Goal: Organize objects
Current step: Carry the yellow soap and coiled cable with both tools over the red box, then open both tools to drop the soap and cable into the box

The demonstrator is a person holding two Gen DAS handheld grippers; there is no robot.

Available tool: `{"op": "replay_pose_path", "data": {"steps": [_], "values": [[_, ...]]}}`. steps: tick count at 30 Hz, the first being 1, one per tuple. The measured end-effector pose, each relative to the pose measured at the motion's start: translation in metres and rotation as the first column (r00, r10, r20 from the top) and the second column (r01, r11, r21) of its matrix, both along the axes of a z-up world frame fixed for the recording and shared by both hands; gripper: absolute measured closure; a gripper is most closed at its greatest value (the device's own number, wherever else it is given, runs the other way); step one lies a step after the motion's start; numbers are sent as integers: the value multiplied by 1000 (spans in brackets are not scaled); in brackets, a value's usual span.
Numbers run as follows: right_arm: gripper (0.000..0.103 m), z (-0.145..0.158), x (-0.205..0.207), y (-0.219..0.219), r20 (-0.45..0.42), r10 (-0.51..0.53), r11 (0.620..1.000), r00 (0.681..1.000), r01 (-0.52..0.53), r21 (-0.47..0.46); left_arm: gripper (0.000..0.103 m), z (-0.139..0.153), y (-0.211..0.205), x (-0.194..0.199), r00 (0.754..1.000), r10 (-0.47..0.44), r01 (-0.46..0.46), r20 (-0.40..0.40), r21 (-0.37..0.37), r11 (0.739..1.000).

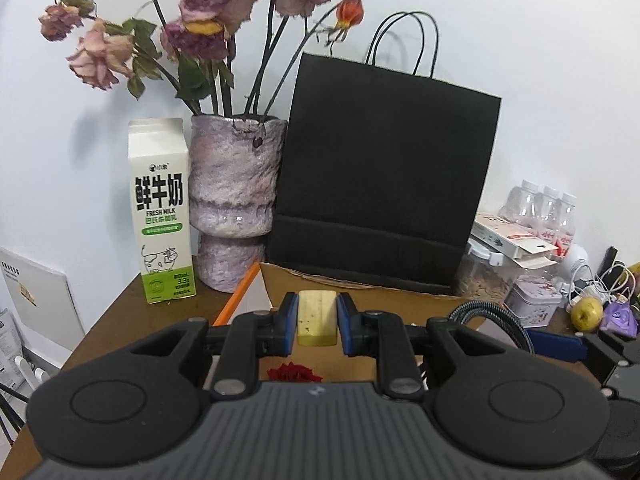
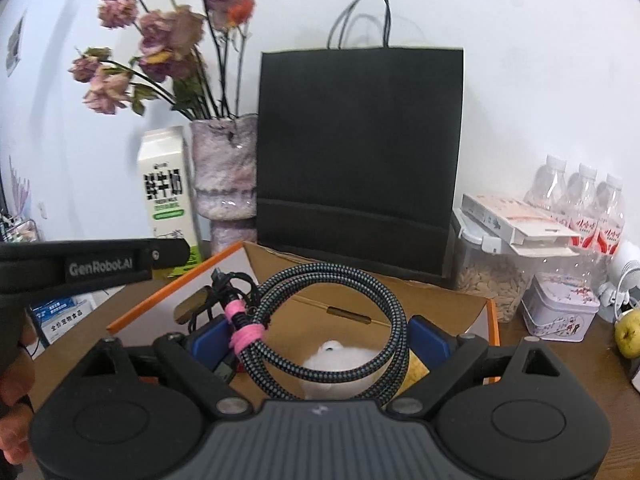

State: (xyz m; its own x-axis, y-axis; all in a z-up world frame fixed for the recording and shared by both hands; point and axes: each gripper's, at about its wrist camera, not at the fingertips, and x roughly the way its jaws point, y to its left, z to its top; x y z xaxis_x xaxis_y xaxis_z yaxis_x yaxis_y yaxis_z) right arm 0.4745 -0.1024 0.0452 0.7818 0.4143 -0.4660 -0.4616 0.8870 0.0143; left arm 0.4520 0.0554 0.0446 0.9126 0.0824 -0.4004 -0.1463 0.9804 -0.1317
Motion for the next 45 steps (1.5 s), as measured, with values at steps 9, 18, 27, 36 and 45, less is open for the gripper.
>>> {"op": "replay_pose_path", "data": {"steps": [9, 18, 27, 36, 45], "values": [[9, -19, 28, -2, -18, -37, 999, 999, 37, 14, 82, -17, 0, 38, 999, 16, -16, -36, 20, 1000], [9, -28, 34, -9, -17, -46, 999, 999, 47, 26, 81, -32, 1, 54, 998, 24, -21, -66, 46, 999], [0, -28, 31, -9, -14, -34, 999, 999, 35, 32, 0, -29, -3, 45, 998, 63, -62, -11, 77, 995], [0, -29, 31, -10, -18, -40, 999, 999, 41, 24, 0, -31, 0, 47, 997, 77, -75, -27, 66, 995], [0, -20, 23, -13, 2, -33, 999, 999, 33, 32, 0, -22, 2, 37, 997, 69, -68, -24, 57, 996]]}}
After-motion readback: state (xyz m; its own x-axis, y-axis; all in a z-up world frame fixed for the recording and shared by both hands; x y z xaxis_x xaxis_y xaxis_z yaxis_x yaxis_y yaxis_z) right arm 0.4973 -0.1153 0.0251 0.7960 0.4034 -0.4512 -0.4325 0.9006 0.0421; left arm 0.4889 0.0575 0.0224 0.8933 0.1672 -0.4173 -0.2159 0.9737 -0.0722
